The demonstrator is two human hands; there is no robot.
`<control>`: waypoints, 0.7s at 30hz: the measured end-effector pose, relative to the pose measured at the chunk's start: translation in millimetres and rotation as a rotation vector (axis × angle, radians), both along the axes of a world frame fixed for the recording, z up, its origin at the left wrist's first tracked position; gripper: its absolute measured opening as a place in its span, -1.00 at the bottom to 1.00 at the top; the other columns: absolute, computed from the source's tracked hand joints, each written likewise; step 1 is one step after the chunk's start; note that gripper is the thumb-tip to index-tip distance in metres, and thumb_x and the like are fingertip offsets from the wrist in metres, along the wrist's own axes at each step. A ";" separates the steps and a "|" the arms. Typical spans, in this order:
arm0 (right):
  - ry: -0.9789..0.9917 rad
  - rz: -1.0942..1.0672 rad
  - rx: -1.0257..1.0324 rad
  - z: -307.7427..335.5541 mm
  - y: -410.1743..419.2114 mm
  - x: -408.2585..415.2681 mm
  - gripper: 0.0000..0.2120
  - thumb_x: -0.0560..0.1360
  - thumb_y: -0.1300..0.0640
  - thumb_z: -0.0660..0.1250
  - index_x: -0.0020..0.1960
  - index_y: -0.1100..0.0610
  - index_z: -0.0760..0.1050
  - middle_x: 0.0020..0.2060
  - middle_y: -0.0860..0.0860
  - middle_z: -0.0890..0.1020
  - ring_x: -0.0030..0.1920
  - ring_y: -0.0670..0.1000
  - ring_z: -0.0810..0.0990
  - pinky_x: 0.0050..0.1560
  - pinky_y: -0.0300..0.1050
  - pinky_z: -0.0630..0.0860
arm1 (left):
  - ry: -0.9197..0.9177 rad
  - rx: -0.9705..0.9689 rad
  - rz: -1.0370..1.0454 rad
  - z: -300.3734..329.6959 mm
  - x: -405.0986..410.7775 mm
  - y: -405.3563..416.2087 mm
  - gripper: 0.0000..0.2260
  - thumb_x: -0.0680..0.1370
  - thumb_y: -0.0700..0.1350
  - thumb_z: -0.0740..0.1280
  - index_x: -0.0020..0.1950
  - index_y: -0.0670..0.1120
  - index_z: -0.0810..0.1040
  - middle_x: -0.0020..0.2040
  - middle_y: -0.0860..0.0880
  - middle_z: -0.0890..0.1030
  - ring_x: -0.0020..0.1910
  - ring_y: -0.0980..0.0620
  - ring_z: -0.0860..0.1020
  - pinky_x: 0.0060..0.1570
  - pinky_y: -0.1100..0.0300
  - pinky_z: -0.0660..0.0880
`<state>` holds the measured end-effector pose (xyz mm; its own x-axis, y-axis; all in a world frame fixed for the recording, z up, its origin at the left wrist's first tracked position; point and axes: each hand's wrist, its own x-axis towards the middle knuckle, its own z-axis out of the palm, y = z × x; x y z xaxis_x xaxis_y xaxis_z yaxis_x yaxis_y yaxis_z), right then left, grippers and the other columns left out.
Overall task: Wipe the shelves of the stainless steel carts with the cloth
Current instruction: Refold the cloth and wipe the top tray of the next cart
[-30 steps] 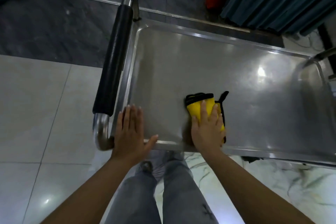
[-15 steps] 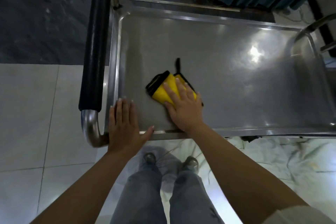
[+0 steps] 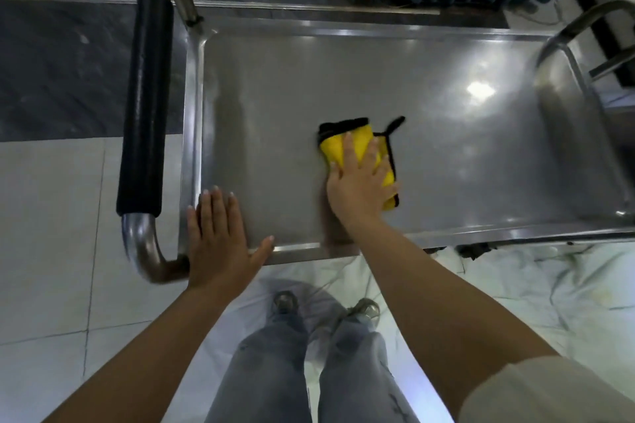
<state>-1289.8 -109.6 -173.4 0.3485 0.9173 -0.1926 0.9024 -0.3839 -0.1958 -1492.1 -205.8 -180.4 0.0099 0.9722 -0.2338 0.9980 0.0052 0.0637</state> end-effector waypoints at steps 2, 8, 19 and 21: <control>-0.016 0.294 0.023 0.5 -8.2 -28.7 -0.43 0.59 -0.18 0.07 0.54 -0.25 -0.07 0.58 0.04 -0.04 0.53 0.23 -0.02 0.34 0.47 -0.05 | -0.027 0.004 0.012 2.5 3.2 2.7 -0.17 0.50 0.33 0.10 0.54 -0.26 0.07 0.54 -0.29 0.10 0.53 -0.27 0.03 0.48 -0.23 -0.03; -0.025 0.760 0.038 3.8 -19.5 17.3 -0.47 0.59 -0.22 0.04 0.53 -0.25 0.03 0.57 0.00 0.05 0.54 0.16 0.05 0.37 0.37 0.10 | -0.144 0.032 -0.063 16.4 43.4 15.0 -0.34 0.52 0.10 0.09 0.51 -0.28 0.19 0.48 -0.29 0.28 0.49 -0.27 0.20 0.44 -0.26 0.10; -0.015 0.011 -0.087 19.5 -51.8 285.1 -0.44 0.60 -0.22 0.04 0.54 -0.24 -0.06 0.58 -0.02 -0.01 0.53 0.14 0.08 0.40 0.31 0.16 | -0.160 0.026 -0.263 14.9 150.3 46.1 -0.40 0.59 0.14 0.02 0.51 -0.21 0.23 0.52 -0.24 0.23 0.52 -0.21 0.15 0.46 -0.24 0.07; -0.027 -0.066 -0.080 16.4 -52.9 296.5 -0.44 0.60 -0.24 0.02 0.54 -0.23 -0.05 0.57 -0.01 0.00 0.52 0.14 0.08 0.40 0.34 0.13 | -0.148 0.017 -0.304 11.4 178.7 52.1 -0.41 0.62 0.16 0.00 0.52 -0.19 0.19 0.53 -0.24 0.19 0.53 -0.20 0.11 0.47 -0.24 0.04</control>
